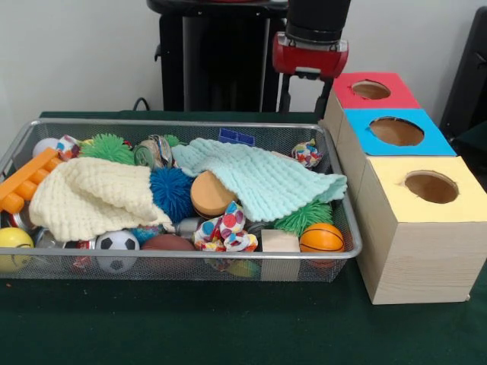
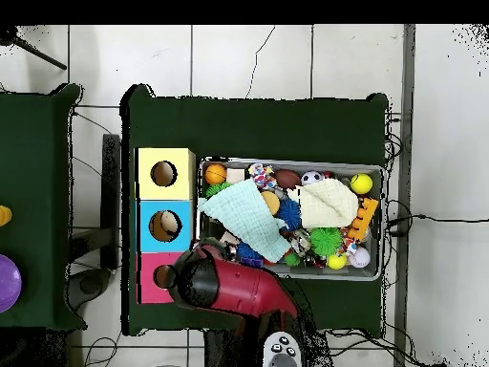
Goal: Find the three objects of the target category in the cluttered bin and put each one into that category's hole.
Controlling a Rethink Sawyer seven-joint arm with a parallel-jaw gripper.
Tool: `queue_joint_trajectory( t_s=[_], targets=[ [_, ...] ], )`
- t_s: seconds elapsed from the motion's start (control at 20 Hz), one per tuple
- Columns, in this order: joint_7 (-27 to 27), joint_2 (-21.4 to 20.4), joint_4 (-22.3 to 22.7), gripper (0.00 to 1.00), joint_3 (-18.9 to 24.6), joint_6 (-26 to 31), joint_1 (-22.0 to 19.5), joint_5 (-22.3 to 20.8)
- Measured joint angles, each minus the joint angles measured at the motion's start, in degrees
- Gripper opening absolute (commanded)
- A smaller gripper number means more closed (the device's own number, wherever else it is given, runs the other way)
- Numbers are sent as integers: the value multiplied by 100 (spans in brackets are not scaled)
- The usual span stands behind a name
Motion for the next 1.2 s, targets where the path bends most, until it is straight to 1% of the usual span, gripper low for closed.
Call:
queue_joint_trajectory(
  t_s=[0.25, 0.5, 0.85, 1.2],
  targets=[
    [0, 265, -10, 100, -104, -307, 18, 185],
    [0, 505, -10, 100, -111, -637, 22, 328],
    [1, 741, -8, 100, -102, -937, 36, 534],
    [12, 887, 0, 100, -45, -1137, 27, 725]
  ],
)
